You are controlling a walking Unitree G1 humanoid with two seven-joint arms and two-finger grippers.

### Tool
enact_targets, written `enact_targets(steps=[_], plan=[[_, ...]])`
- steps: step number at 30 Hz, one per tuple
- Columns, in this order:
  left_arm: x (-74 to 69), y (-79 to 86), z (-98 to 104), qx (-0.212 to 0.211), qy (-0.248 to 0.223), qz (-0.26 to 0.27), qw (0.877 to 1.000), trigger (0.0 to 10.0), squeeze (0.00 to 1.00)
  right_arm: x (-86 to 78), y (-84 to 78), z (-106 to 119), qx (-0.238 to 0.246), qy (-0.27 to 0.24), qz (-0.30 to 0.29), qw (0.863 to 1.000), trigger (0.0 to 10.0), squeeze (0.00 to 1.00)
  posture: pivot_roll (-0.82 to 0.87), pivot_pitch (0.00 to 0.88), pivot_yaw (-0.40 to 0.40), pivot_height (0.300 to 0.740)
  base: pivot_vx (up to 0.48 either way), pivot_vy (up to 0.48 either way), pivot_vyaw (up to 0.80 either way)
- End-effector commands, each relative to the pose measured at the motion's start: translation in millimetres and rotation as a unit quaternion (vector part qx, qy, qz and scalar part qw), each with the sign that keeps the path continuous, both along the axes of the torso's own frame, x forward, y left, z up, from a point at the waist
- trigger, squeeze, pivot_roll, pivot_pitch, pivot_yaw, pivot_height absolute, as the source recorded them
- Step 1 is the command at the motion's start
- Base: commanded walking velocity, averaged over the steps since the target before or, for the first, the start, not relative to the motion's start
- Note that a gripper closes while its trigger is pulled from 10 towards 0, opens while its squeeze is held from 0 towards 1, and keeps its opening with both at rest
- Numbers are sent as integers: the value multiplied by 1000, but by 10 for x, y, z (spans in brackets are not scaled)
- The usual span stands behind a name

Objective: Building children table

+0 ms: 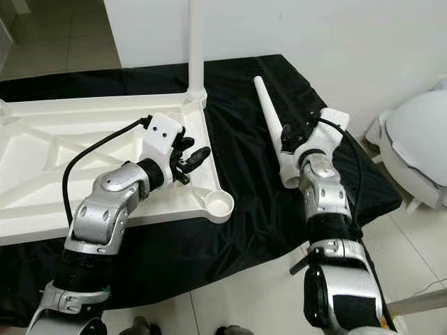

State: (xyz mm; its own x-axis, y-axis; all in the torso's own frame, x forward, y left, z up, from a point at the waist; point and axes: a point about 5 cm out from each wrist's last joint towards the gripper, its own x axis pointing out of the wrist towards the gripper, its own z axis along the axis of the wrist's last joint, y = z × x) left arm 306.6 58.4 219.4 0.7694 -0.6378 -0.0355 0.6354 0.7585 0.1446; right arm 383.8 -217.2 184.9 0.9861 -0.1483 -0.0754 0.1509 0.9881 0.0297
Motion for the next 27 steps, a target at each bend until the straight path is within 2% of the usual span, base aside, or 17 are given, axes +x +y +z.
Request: enact_targets(steps=[1,4,5,6,7,10,16,19,22,25,27], plan=[[-51,-52,2,10,1,-3,1000,10000,0,14,-27,-103,26,39,4,999,10000,0,-34,132,-45,740,0,0,0],[-51,-52,2,10,1,-3,1000,10000,0,14,-27,-103,26,39,4,999,10000,0,-34,132,-45,740,0,0,0],[-68,-72,14,15,-2,-6,1000,10000,0,31,-14,-128,29,54,16,998,10000,0,-33,134,-46,740,0,0,0],[-100,-101,35,28,-8,-14,999,10000,0,49,10,-214,29,98,42,994,10000,0,-31,136,-49,740,0,0,0],[-100,-101,35,28,-8,-14,999,10000,0,49,10,-214,29,98,42,994,10000,0,-31,136,-49,740,0,0,0],[-143,-135,55,33,-11,-22,999,10000,0,51,6,-308,22,142,65,987,10000,0,-29,143,-61,740,0,0,0],[-178,-160,65,39,-18,-32,999,10000,0,40,-1,-359,28,168,80,982,10000,0,-30,154,-75,740,0,0,0],[-226,-234,53,44,-18,-47,998,10000,0,18,-16,-420,69,195,95,974,10000,0,-40,160,-90,740,0,0,0],[-230,-253,58,45,-20,-47,998,10000,0,12,-23,-434,73,200,97,972,10000,0,-40,160,-90,740,0,0,0],[-247,-286,86,42,-24,-44,998,10000,0,-9,-46,-472,141,224,83,961,10000,0,-43,161,-96,740,0,0,0],[-256,-285,104,38,-23,-43,998,10000,0,-20,-66,-483,161,231,78,956,10000,0,-42,160,-96,740,0,0,0]])
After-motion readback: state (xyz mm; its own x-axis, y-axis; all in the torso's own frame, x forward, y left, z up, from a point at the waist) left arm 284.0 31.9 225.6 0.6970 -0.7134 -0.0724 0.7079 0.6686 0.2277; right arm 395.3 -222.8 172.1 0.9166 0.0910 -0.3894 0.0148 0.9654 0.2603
